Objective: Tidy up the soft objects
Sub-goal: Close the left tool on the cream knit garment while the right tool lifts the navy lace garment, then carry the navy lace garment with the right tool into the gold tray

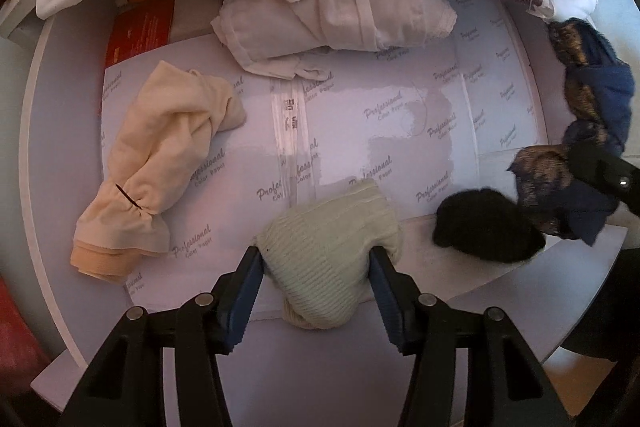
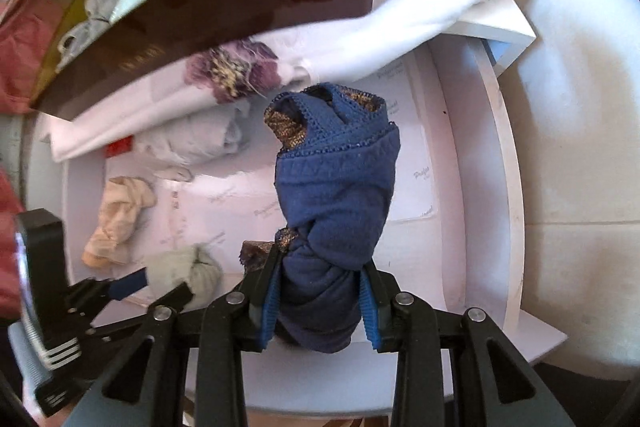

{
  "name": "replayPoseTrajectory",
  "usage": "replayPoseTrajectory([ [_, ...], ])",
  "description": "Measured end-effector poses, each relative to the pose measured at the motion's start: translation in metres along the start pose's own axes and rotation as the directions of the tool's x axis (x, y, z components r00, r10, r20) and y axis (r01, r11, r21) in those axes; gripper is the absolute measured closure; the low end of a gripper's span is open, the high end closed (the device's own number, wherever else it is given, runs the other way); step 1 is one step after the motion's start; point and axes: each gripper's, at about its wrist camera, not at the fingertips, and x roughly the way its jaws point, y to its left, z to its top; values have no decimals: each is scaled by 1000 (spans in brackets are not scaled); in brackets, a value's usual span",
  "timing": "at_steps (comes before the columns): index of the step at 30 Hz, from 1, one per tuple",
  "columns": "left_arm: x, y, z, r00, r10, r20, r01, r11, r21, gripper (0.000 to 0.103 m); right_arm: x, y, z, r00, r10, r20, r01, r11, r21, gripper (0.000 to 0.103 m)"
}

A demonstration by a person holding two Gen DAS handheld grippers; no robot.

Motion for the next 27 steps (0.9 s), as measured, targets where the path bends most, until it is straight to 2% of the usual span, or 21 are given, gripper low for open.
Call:
replayPoseTrajectory([
  [7,-4,-2,-4,1000,8,-1,-8,1000,15,48,-41,10,4,993,99,57,-98,995,-10,68],
  [16,-2,-5,-5,1000,10,0,-10,1000,15,47,-84,29,8,977,169,128,-158,983,-97,68],
  [20,-1,-5,-6,1000,6,-5,-6,1000,8,45,-112,38,29,964,192,184,-167,976,-141,68],
  [27,3,0,-7,1000,-5,-15,5,1000,-8,45,-121,87,83,947,219,234,-163,957,-239,68],
])
